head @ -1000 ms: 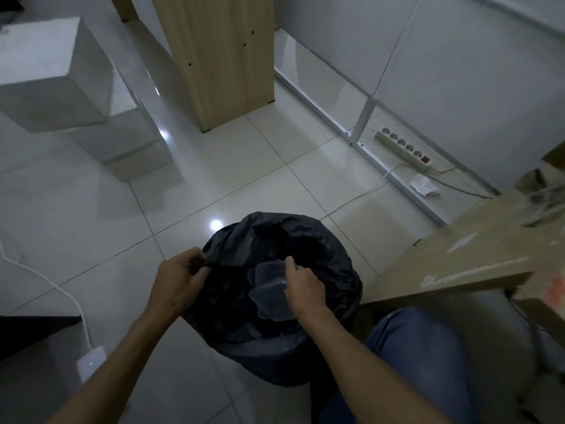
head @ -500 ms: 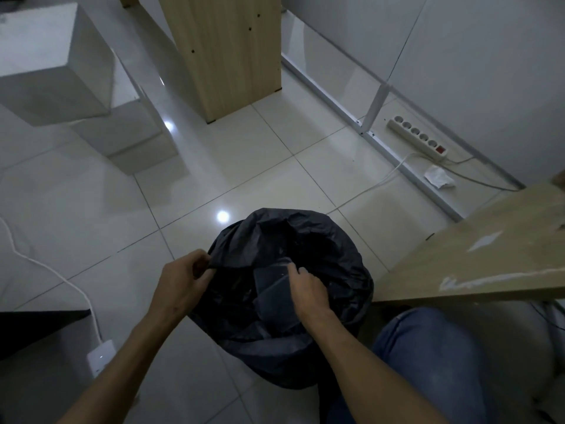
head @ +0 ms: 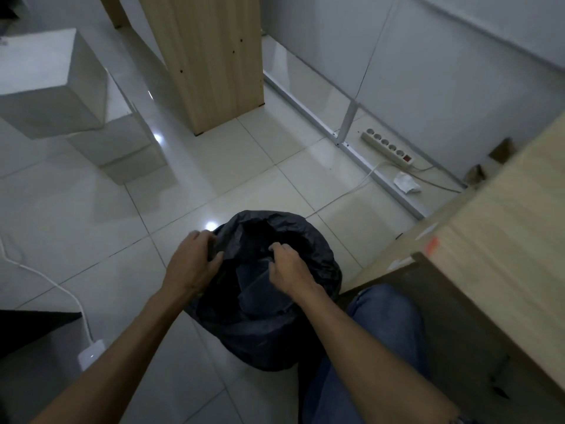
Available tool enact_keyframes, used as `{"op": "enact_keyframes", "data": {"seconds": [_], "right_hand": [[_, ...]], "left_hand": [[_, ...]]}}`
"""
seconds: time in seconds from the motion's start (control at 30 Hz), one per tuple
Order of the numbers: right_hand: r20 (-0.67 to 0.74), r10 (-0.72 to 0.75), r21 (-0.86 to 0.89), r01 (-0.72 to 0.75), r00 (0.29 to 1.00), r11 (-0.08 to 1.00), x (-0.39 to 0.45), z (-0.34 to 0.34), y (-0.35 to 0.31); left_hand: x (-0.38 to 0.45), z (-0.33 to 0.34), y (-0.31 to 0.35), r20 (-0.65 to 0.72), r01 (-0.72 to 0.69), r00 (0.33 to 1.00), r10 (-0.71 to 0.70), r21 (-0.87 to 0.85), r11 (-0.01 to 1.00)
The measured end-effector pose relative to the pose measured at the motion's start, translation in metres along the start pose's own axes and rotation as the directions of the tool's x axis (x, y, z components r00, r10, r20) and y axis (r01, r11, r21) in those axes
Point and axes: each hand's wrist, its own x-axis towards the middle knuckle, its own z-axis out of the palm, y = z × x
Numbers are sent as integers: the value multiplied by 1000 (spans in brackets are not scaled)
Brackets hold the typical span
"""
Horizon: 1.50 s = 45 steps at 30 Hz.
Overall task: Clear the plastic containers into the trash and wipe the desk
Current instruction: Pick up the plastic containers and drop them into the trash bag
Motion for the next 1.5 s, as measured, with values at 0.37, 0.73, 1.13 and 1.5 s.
{"op": "enact_keyframes", "data": {"seconds": [0.37, 0.73, 1.13, 1.5], "right_hand": [[-298, -146, 142, 195, 943, 971, -87, -125, -114], [-533, -179, 292, 378, 827, 879, -221, -250, -136], [-751, -24, -85, -60, 660, 995, -380, -407, 55], [-804, 262, -50, -500, 534, 864, -530, -410, 179]], "left_hand": [[-17, -118, 109, -30, -192, 981, 190, -155, 969], [-74, -231, 274, -262, -537, 833, 487, -171, 826], [-127, -145, 522, -36, -759, 588, 808, -370, 536], [-208, -28, 655, 258, -954, 137, 956, -227, 198]]}}
